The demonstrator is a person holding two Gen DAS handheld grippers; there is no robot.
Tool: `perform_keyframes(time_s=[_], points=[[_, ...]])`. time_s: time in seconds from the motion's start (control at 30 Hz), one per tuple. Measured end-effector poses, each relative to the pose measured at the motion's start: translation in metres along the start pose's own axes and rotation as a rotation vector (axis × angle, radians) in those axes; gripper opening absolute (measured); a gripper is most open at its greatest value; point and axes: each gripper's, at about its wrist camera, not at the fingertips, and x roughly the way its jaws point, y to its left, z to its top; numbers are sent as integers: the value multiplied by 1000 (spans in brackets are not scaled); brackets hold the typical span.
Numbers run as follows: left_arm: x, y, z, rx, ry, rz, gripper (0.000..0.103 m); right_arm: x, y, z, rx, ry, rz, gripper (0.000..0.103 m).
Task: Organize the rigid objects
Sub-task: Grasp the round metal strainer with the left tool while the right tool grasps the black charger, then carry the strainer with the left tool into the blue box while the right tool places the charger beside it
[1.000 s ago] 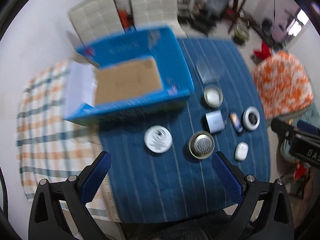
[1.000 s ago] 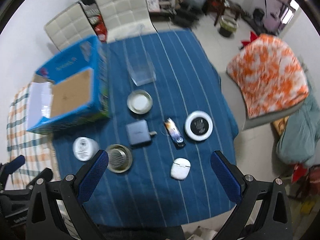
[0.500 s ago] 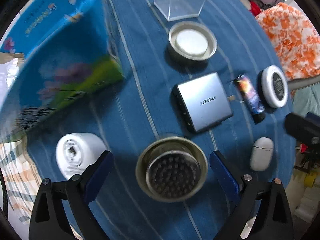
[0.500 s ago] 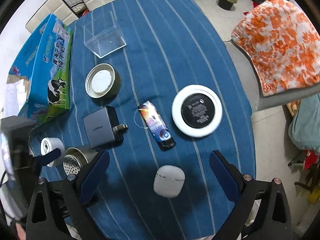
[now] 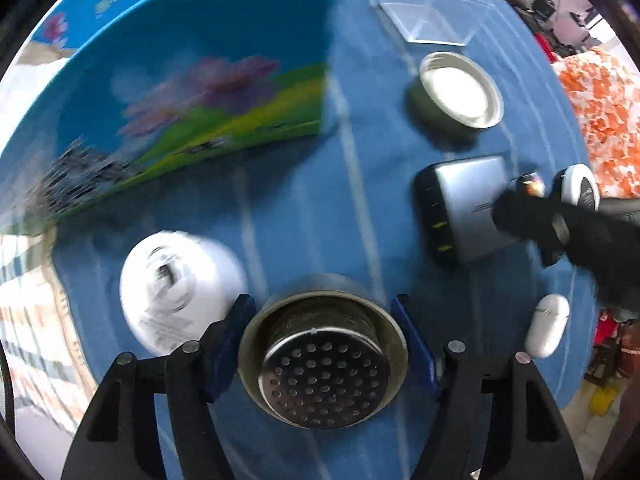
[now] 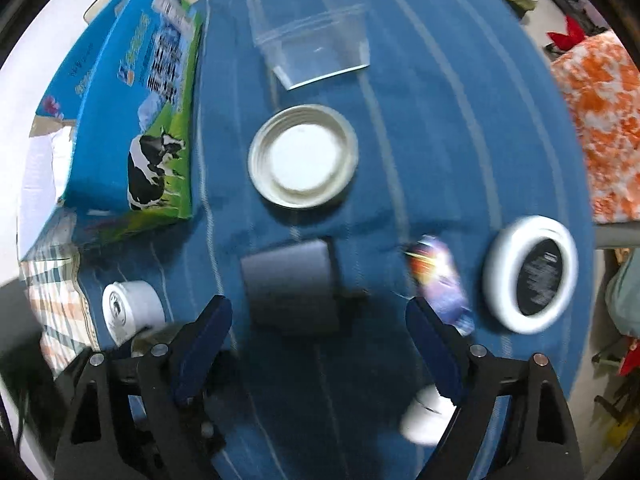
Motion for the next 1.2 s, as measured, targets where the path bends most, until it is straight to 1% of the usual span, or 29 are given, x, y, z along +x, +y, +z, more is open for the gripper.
perform_keyframes(time_s=[0.03,0.07,0.13,0.23,0.3,0.37,0.43,0.57,0.7,0.73,0.77,0.8,0.83,0.87,0.9,0.97,1.0,1.07,1.13,1.17,1.2], points=[[1,5,-2,-8,1,-3,68,7,6,3,-13,13,-10,86],[1,11,-3,-17,6,3,68,15,10,5,-24,31,-24,81],[4,20,-5,-36,2,9,68,28,12,10,-21,61,-67,76],[7,30,-8,-59,6,-11,68,31,18,10,-57,59,-95,75],[6,34,-5,-63,-16,-20,68,31,20,7,-82,53,-105,75],[3,39,-5,-63,-30,-23,68,30,21,2,-85,50,-106,74],[-1,37,10,-59,-29,-24,68,31,21,-4,-78,47,-111,74],[-4,43,14,-58,-21,-26,68,25,12,-18,-66,46,-117,74],[-9,49,5,-48,-33,-7,68,12,2,-37,-76,32,-123,74],[-14,43,-2,-48,-35,-3,68,9,1,-42,-80,26,-127,74],[-16,39,-5,-43,-31,-2,68,4,-2,-51,-83,24,-129,74],[-12,37,-5,-20,-4,0,68,0,-5,-56,-84,24,-132,74],[-9,31,-18,-16,-10,6,68,-1,-7,-60,-81,25,-132,74],[-12,34,-19,-29,-27,6,68,-2,-9,-64,-77,28,-129,74],[-12,35,-19,-26,-17,12,69,-2,-11,-67,-70,32,-125,74],[-3,35,-21,-20,51,19,69,-3,-16,-72,-60,35,-121,74],[-1,34,-25,-23,44,17,73,1,-18,-71,-60,35,-123,74],[-6,36,-29,-24,23,17,73,-2,-22,-76,-60,34,-124,74],[-9,41,-29,-26,11,22,69,-4,-26,-82,-66,29,-124,74],[-12,43,-30,-21,14,22,69,-5,-27,-82,-68,25,-128,74],[-16,33,-39,-19,16,23,69,-6,-28,-84,-69,21,-130,74]])
